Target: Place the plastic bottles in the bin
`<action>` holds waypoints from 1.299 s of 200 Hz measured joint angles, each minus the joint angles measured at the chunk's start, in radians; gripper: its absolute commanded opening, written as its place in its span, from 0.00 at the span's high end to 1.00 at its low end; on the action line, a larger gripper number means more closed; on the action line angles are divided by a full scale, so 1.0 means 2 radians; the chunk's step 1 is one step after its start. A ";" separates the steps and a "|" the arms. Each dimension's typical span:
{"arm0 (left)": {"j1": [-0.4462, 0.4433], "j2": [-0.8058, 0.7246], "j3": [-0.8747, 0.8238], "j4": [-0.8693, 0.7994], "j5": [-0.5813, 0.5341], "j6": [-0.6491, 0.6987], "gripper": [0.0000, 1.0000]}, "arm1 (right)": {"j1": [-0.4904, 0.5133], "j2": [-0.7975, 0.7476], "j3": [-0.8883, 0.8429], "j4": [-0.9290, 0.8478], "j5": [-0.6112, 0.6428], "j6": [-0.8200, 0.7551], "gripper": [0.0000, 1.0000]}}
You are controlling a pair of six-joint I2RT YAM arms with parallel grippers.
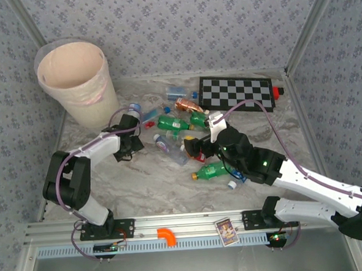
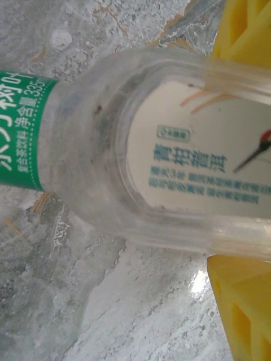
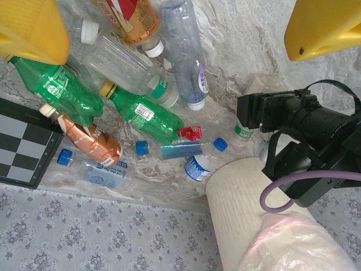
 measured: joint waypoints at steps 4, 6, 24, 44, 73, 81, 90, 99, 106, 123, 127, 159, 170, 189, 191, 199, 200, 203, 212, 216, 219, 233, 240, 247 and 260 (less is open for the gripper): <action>0.000 0.002 0.000 0.000 0.000 0.002 0.26 | 0.000 0.000 0.000 0.000 0.000 0.000 0.00; 0.000 0.002 0.000 0.000 0.000 0.003 0.26 | 0.000 0.000 0.000 0.000 0.000 0.000 0.00; 0.000 0.009 0.000 0.002 0.001 0.013 0.33 | 0.000 0.000 0.000 0.000 0.000 0.000 0.00; 0.000 0.015 0.000 0.002 0.002 0.024 0.43 | 0.000 0.000 0.000 0.000 0.000 0.000 0.00; 0.000 0.016 0.000 0.004 0.002 0.032 0.45 | 0.000 0.000 0.000 0.000 0.000 0.000 0.01; 0.000 0.015 0.000 0.004 0.002 0.033 0.44 | 0.000 0.000 0.000 0.000 0.000 0.000 0.00; 0.000 0.015 0.000 0.003 0.002 0.033 0.42 | 0.000 -0.001 0.000 0.000 0.000 0.000 0.01; -0.001 0.013 0.000 0.002 0.003 0.033 0.42 | 0.000 -0.001 0.000 0.000 0.000 0.000 0.01; -0.001 0.010 0.000 0.000 0.004 0.033 0.42 | 0.001 -0.002 0.000 0.000 0.000 0.000 0.01; -0.005 -0.004 0.000 -0.003 0.004 0.033 0.41 | 0.001 -0.003 0.001 0.000 0.000 0.002 0.00; -0.007 -0.009 0.000 -0.004 0.004 0.033 0.41 | 0.001 -0.003 0.001 0.000 0.000 0.002 0.01; -0.028 -0.060 0.000 -0.017 0.006 0.031 0.40 | 0.001 -0.002 0.004 -0.001 0.000 0.005 0.00; -0.031 -0.079 0.001 -0.024 0.006 0.031 0.41 | 0.001 -0.002 0.004 0.000 0.000 0.007 0.00; -0.032 -0.111 0.014 -0.046 0.005 0.032 0.40 | 0.002 -0.002 0.004 0.001 0.000 0.009 0.00; -0.032 -0.115 0.017 -0.049 0.006 0.032 0.40 | 0.002 -0.002 0.004 0.002 -0.001 0.009 0.01; -0.032 -0.127 0.027 -0.058 0.006 0.033 0.40 | 0.003 -0.002 0.004 0.004 -0.004 0.009 0.00; -0.032 -0.128 0.028 -0.059 0.006 0.033 0.40 | 0.003 -0.002 0.004 0.005 -0.004 0.009 0.00; -0.032 -0.133 0.034 -0.063 0.005 0.034 0.40 | 0.003 -0.002 0.004 0.006 -0.005 0.009 0.01; -0.032 -0.146 0.051 -0.075 0.004 0.036 0.40 | 0.004 -0.001 0.004 0.009 -0.009 0.009 0.01; -0.032 -0.151 0.061 -0.080 0.003 0.037 0.40 | 0.005 -0.001 0.004 0.010 -0.010 0.009 0.00; -0.032 -0.155 0.067 -0.084 0.003 0.039 0.40 | 0.006 0.000 0.004 0.011 -0.011 0.009 0.00; -0.032 -0.172 0.100 -0.099 -0.002 0.046 0.40 | 0.012 0.003 0.004 0.015 -0.015 0.009 0.00; -0.032 -0.179 0.118 -0.107 -0.005 0.050 0.40 | 0.015 0.004 0.004 0.015 -0.016 0.009 0.01; -0.031 -0.184 0.135 -0.116 -0.006 0.053 0.40 | 0.018 0.004 0.004 0.015 -0.017 0.009 0.00; -0.027 -0.191 0.172 -0.128 -0.008 0.061 0.40 | 0.023 0.004 0.004 0.019 -0.018 0.009 0.00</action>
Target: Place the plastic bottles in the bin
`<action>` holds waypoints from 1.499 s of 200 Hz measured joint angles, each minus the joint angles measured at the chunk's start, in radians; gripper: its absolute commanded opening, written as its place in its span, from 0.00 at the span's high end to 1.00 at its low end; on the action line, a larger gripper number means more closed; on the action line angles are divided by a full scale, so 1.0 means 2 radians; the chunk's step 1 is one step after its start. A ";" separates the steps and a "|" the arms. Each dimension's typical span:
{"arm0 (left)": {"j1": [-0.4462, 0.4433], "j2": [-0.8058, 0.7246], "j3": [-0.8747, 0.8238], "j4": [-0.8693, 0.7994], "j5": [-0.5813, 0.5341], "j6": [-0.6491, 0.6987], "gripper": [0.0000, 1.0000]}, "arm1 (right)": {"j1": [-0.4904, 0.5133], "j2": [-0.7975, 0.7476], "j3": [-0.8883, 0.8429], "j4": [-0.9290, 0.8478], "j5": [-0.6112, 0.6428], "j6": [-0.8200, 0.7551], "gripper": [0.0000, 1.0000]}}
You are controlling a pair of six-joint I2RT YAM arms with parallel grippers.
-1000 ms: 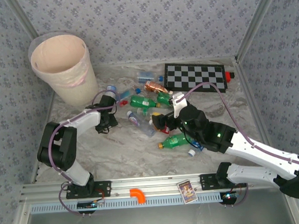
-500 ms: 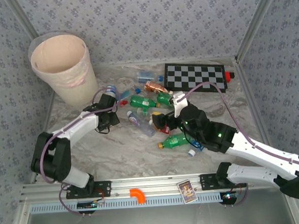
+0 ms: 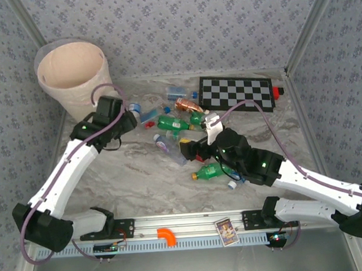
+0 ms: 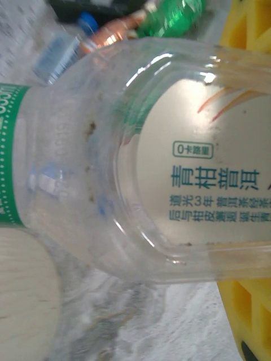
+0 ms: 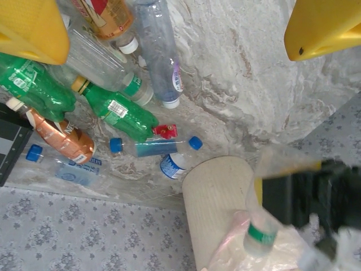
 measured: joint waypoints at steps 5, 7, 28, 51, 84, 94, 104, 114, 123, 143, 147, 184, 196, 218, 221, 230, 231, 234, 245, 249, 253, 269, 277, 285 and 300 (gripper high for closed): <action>0.003 -0.002 0.014 -0.004 -0.001 0.004 0.40 | 0.001 0.000 0.000 0.002 -0.001 0.000 0.01; 0.004 -0.002 0.018 -0.006 0.000 0.005 0.40 | 0.001 0.000 0.000 0.002 -0.001 0.000 0.00; 0.027 -0.001 0.080 -0.026 0.000 0.022 0.40 | 0.002 0.000 0.000 0.006 -0.001 -0.002 0.01; 0.076 0.014 0.155 -0.043 0.021 0.038 0.40 | 0.005 0.000 0.003 0.006 -0.001 -0.005 0.01; 0.171 0.063 0.261 -0.055 0.066 0.042 0.40 | 0.015 0.000 0.008 0.005 0.001 -0.009 0.00; 0.193 0.083 0.290 -0.057 0.078 0.041 0.40 | 0.017 0.000 0.011 0.004 0.001 -0.010 0.00; 0.208 0.101 0.314 -0.056 0.085 0.041 0.41 | 0.018 0.000 0.014 0.004 0.002 -0.011 0.00; 0.219 0.120 0.333 -0.056 0.087 0.041 0.41 | 0.021 0.000 0.019 0.003 0.003 -0.011 0.01; 0.225 0.136 0.349 -0.056 0.087 0.039 0.41 | 0.023 0.000 0.023 0.003 0.003 -0.012 0.00; 0.231 0.174 0.383 -0.056 0.086 0.035 0.41 | 0.032 0.000 0.034 0.003 0.004 -0.013 0.00; 0.232 0.181 0.389 -0.056 0.086 0.034 0.41 | 0.034 0.000 0.035 0.003 0.004 -0.014 0.00; 0.247 0.242 0.441 -0.055 0.085 0.006 0.41 | 0.048 0.000 0.048 -0.005 0.011 -0.015 0.01; 0.253 0.258 0.451 -0.055 0.087 -0.006 0.41 | 0.051 0.000 0.048 -0.010 0.015 -0.015 0.01; 0.261 0.294 0.482 -0.060 0.089 -0.021 0.39 | 0.059 0.000 0.048 -0.017 0.023 -0.015 0.00; 0.262 0.300 0.488 -0.061 0.089 -0.022 0.38 | 0.060 0.000 0.048 -0.017 0.023 -0.015 0.01; 0.262 0.316 0.506 -0.062 0.090 -0.028 0.36 | 0.062 0.000 0.048 -0.018 0.026 -0.015 0.00; 0.262 0.317 0.507 -0.063 0.090 -0.029 0.36 | 0.063 0.000 0.048 -0.018 0.027 -0.015 0.00; 0.262 0.324 0.514 -0.064 0.090 -0.030 0.36 | 0.063 0.000 0.048 -0.019 0.027 -0.015 0.01; 0.262 0.339 0.530 -0.067 0.091 -0.035 0.34 | 0.064 0.000 0.049 -0.020 0.028 -0.015 0.00; 0.262 0.344 0.534 -0.069 0.092 -0.036 0.32 | 0.064 0.001 0.050 -0.020 0.029 -0.015 0.00; 0.262 0.348 0.538 -0.071 0.092 -0.038 0.30 | 0.064 0.001 0.051 -0.021 0.031 -0.015 0.01; 0.262 0.360 0.549 -0.076 0.092 -0.043 0.24 | 0.064 0.002 0.053 -0.021 0.035 -0.015 0.00; 0.262 0.362 0.551 -0.079 0.092 -0.045 0.21 | 0.064 0.004 0.053 -0.021 0.036 -0.015 0.01; 0.262 0.362 0.551 -0.083 0.092 -0.047 0.17 | 0.064 0.006 0.053 -0.021 0.037 -0.015 0.00; 0.262 0.362 0.553 -0.085 0.093 -0.046 0.09 | 0.064 0.009 0.053 -0.022 0.037 -0.015 0.00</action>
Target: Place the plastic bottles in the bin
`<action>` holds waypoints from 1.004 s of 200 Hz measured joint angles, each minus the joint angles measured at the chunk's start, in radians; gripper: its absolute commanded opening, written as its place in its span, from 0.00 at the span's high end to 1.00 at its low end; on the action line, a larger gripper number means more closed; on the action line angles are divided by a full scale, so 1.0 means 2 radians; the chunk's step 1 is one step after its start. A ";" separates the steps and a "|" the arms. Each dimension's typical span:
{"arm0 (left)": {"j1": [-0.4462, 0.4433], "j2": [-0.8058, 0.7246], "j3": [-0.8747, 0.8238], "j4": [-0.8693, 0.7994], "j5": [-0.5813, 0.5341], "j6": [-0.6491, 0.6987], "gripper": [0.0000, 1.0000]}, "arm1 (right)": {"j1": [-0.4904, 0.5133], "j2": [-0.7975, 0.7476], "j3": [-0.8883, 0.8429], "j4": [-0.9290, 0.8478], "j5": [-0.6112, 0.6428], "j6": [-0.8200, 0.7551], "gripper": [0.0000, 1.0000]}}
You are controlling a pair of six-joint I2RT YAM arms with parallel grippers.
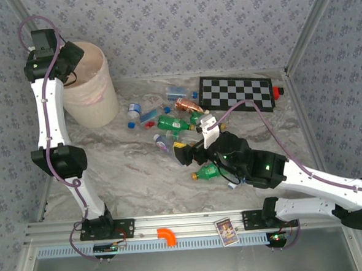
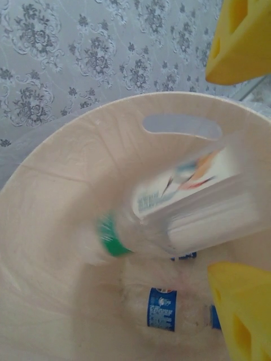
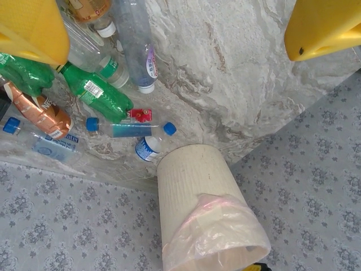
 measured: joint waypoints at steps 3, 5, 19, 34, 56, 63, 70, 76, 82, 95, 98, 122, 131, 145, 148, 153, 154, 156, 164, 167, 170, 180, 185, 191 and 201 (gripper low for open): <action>0.000 0.000 0.000 0.000 0.001 0.000 0.08 | 0.000 0.000 0.000 0.000 0.000 0.000 0.00; 0.000 0.000 0.000 0.000 0.001 -0.002 0.08 | 0.000 0.001 0.000 -0.001 0.000 0.000 0.00; 0.000 0.000 0.001 0.000 0.005 0.000 0.01 | 0.000 0.003 0.000 -0.001 0.002 0.000 0.01; -0.001 -0.001 0.000 0.001 0.009 0.001 0.00 | 0.000 0.003 0.000 -0.002 0.004 0.000 0.00; -0.007 -0.019 -0.027 0.006 0.011 0.004 0.00 | 0.000 0.003 0.000 -0.003 0.007 0.002 0.00; -0.010 -0.028 -0.041 0.009 0.012 0.005 0.00 | 0.000 0.003 0.000 -0.003 0.008 0.002 0.00; -0.015 -0.041 -0.059 0.014 0.014 0.005 0.00 | 0.000 0.003 0.000 -0.003 0.010 0.002 0.00; -0.018 -0.051 -0.076 0.020 0.016 0.005 0.00 | 0.000 0.003 0.000 -0.005 0.011 0.003 0.00; -0.022 -0.063 -0.093 0.027 0.019 0.005 0.00 | 0.000 0.003 0.000 -0.006 0.012 0.004 0.00; -0.032 -0.091 -0.131 0.041 0.026 0.005 0.00 | 0.000 0.003 0.000 -0.009 0.014 0.006 0.00; -0.035 -0.097 -0.140 0.045 0.026 0.005 0.00 | 0.000 0.003 0.000 -0.010 0.015 0.008 0.01; -0.058 -0.153 -0.222 0.083 0.036 0.009 0.00 | 0.000 0.002 -0.002 -0.022 0.023 0.020 0.01; -0.069 -0.177 -0.260 0.102 0.037 0.009 0.00 | 0.000 0.000 -0.006 -0.028 0.027 0.027 0.01; -0.089 -0.219 -0.328 0.133 0.039 0.009 0.00 | -0.001 -0.006 -0.014 -0.038 0.036 0.041 0.01; -0.093 -0.227 -0.341 0.138 0.039 0.009 0.00 | -0.001 -0.007 -0.016 -0.041 0.038 0.044 0.01; -0.101 -0.241 -0.365 0.149 0.039 0.009 0.00 | -0.001 -0.010 -0.020 -0.046 0.040 0.051 0.00; -0.103 -0.244 -0.371 0.152 0.039 0.009 0.00 | -0.001 -0.011 -0.021 -0.046 0.041 0.051 0.00; -0.106 -0.250 -0.381 0.155 0.039 0.009 0.00 | -0.001 -0.012 -0.023 -0.049 0.042 0.054 0.01; -0.118 -0.270 -0.414 0.171 0.039 0.009 0.00 | -0.001 -0.017 -0.030 -0.058 0.047 0.065 0.00; -0.124 -0.278 -0.429 0.177 0.038 0.009 0.00 | -0.002 -0.019 -0.032 -0.062 0.049 0.070 0.00; -0.128 -0.285 -0.440 0.180 0.038 0.009 0.00 | -0.002 -0.020 -0.034 -0.066 0.051 0.074 0.00; -0.143 -0.308 -0.478 0.199 0.037 0.009 0.00 | -0.003 -0.024 -0.040 -0.084 0.058 0.092 0.00; -0.151 -0.320 -0.499 0.208 0.037 0.009 0.00 | -0.004 -0.026 -0.043 -0.093 0.062 0.101 0.00; -0.159 -0.332 -0.517 0.214 0.037 0.009 0.01 | -0.005 -0.026 -0.044 -0.105 0.066 0.113 0.00; -0.175 -0.350 -0.546 0.223 0.036 0.010 0.01 | -0.008 -0.027 -0.046 -0.126 0.075 0.133 0.00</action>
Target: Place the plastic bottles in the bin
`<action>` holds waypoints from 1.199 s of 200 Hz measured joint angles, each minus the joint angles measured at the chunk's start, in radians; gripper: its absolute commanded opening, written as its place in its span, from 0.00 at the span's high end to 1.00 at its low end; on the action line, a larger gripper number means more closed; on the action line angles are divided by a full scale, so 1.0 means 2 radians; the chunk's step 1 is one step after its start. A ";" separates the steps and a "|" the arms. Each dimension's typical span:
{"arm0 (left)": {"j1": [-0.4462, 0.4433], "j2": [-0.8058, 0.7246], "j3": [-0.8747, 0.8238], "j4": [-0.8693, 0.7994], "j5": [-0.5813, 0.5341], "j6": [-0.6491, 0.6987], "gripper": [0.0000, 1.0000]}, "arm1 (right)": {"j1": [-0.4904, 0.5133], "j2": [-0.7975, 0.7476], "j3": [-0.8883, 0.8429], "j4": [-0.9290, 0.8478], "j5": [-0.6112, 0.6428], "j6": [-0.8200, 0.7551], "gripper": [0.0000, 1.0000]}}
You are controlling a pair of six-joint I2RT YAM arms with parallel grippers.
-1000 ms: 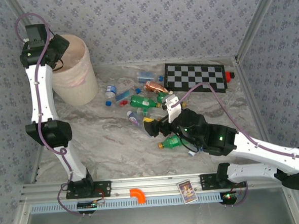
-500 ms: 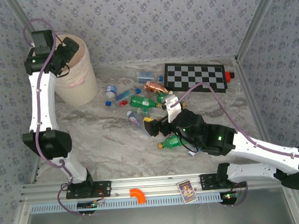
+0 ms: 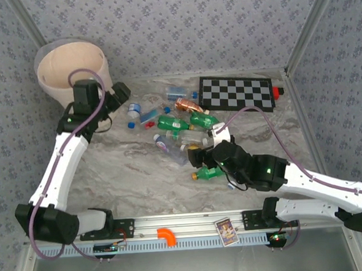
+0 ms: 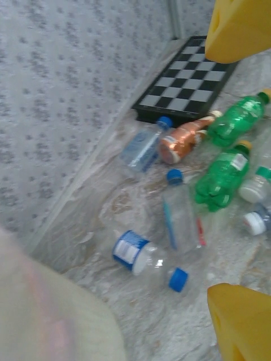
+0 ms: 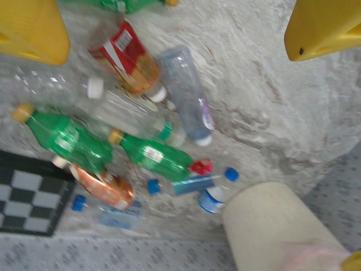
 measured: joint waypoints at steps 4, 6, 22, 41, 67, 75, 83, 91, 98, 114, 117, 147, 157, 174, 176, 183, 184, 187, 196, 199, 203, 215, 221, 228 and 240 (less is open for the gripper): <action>-0.005 -0.006 -0.009 0.003 0.000 0.001 0.01 | -0.002 0.000 0.000 -0.010 0.004 0.009 0.00; -0.009 -0.009 -0.014 0.006 -0.001 0.002 0.01 | -0.003 0.000 0.000 -0.013 0.005 0.012 0.00; -0.033 -0.032 -0.049 0.019 -0.003 0.008 0.01 | -0.013 0.000 -0.001 -0.057 0.018 0.050 0.00; -0.064 -0.061 -0.094 0.041 -0.006 0.012 0.01 | -0.028 0.000 -0.006 -0.113 0.031 0.116 0.00; -0.102 -0.085 -0.146 0.057 -0.011 0.018 0.01 | -0.041 -0.018 -0.058 -0.163 0.035 0.201 0.13; -0.113 -0.088 -0.157 0.061 -0.014 0.021 0.01 | -0.043 -0.030 -0.080 -0.172 0.032 0.223 0.17; -0.123 -0.091 -0.168 0.065 -0.015 0.024 0.01 | -0.045 -0.046 -0.102 -0.182 0.028 0.241 0.20; -0.132 -0.093 -0.177 0.068 -0.017 0.026 0.00 | -0.048 -0.064 -0.124 -0.190 0.024 0.257 0.23; -0.139 -0.095 -0.183 0.070 -0.018 0.029 0.00 | -0.050 -0.077 -0.140 -0.195 0.021 0.271 0.26; -0.147 -0.100 -0.196 0.076 -0.019 0.032 0.00 | -0.054 -0.106 -0.175 -0.203 0.010 0.303 0.29; -0.147 -0.101 -0.199 0.077 -0.019 0.032 0.00 | -0.054 -0.109 -0.180 -0.203 0.007 0.307 0.29; -0.147 -0.108 -0.220 0.084 -0.021 0.034 0.00 | -0.058 -0.125 -0.220 -0.200 -0.012 0.346 0.29; -0.147 -0.109 -0.224 0.084 -0.023 0.035 0.00 | -0.058 -0.121 -0.228 -0.193 -0.019 0.354 0.28; -0.147 -0.108 -0.229 0.085 -0.023 0.038 0.00 | -0.058 -0.105 -0.231 -0.179 -0.026 0.366 0.28; -0.147 -0.108 -0.229 0.085 -0.023 0.038 0.00 | -0.058 -0.104 -0.231 -0.178 -0.027 0.367 0.28; -0.147 -0.108 -0.230 0.085 -0.023 0.038 0.00 | -0.058 -0.096 -0.232 -0.171 -0.030 0.374 0.29; -0.147 -0.108 -0.230 0.085 -0.023 0.038 0.00 | -0.058 -0.096 -0.232 -0.171 -0.030 0.375 0.29; -0.147 -0.108 -0.230 0.085 -0.023 0.038 0.00 | -0.058 -0.092 -0.232 -0.167 -0.031 0.380 0.29; -0.147 -0.108 -0.230 0.085 -0.023 0.038 0.00 | -0.058 -0.084 -0.235 -0.158 -0.037 0.388 0.29; -0.147 -0.108 -0.230 0.085 -0.023 0.038 0.00 | -0.058 -0.082 -0.237 -0.154 -0.039 0.391 0.30; -0.147 -0.108 -0.230 0.085 -0.023 0.038 0.00 | -0.058 -0.078 -0.240 -0.150 -0.041 0.394 0.30; -0.147 -0.108 -0.230 0.085 -0.024 0.038 0.00 | -0.058 -0.070 -0.250 -0.136 -0.047 0.403 0.30; -0.147 -0.107 -0.230 0.085 -0.025 0.038 0.00 | -0.058 -0.067 -0.257 -0.130 -0.051 0.409 0.30; -0.147 -0.107 -0.230 0.085 -0.026 0.038 0.00 | -0.058 -0.066 -0.264 -0.125 -0.055 0.414 0.30; -0.147 -0.106 -0.230 0.084 -0.028 0.038 0.00 | -0.058 -0.067 -0.276 -0.113 -0.060 0.424 0.32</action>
